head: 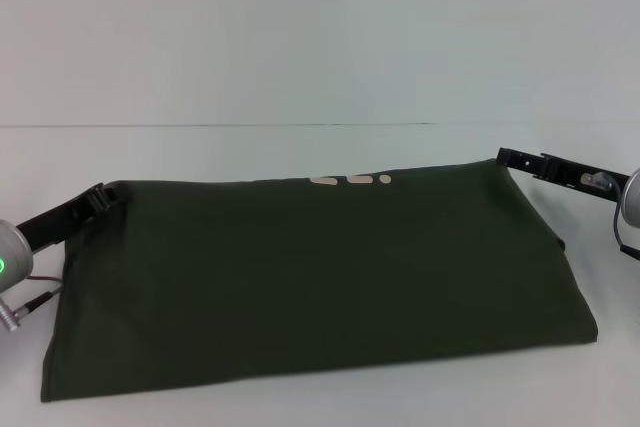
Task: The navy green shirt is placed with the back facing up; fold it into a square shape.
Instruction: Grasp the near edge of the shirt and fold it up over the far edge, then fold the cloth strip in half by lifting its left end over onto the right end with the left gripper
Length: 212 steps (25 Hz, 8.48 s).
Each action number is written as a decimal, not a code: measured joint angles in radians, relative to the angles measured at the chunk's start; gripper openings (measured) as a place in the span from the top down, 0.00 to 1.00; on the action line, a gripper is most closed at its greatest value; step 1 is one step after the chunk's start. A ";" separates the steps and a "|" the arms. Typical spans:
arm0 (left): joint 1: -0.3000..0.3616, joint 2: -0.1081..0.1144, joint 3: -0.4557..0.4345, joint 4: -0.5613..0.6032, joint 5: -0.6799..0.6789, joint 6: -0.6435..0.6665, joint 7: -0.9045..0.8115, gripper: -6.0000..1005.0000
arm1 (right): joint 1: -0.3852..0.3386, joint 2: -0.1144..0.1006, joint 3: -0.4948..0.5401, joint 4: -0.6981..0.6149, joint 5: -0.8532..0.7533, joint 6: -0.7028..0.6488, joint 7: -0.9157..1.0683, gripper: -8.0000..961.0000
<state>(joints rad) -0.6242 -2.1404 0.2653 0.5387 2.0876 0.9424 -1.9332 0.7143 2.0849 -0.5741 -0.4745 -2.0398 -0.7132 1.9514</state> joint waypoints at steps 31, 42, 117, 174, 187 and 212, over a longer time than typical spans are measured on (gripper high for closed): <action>0.084 0.088 0.018 0.000 0.004 0.104 0.032 0.25 | -0.085 -0.025 -0.005 -0.034 0.085 -0.309 -0.172 0.03; 0.181 0.241 0.140 0.059 0.097 0.551 -0.228 0.23 | -0.234 -0.084 -0.073 -0.159 0.081 -0.656 -0.215 0.03; 0.065 0.217 0.315 0.067 0.327 0.256 -0.513 0.22 | -0.159 0.009 -0.200 -0.151 0.046 -0.750 -0.878 0.03; 0.005 0.176 0.310 0.050 0.316 0.288 -0.515 0.28 | -0.152 0.009 -0.211 -0.148 0.045 -0.734 -0.869 0.03; -0.004 0.177 0.340 0.061 0.324 0.282 -0.517 0.61 | -0.152 0.009 -0.211 -0.148 0.049 -0.736 -0.868 0.03; 0.009 0.298 0.323 0.075 0.394 0.354 -0.511 0.92 | -0.159 0.009 -0.204 -0.149 0.052 -0.761 -0.868 0.03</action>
<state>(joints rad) -0.6153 -1.8421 0.5883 0.6133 2.4812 1.2960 -2.4442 0.5555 2.0938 -0.7783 -0.6231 -1.9878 -1.4738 1.0830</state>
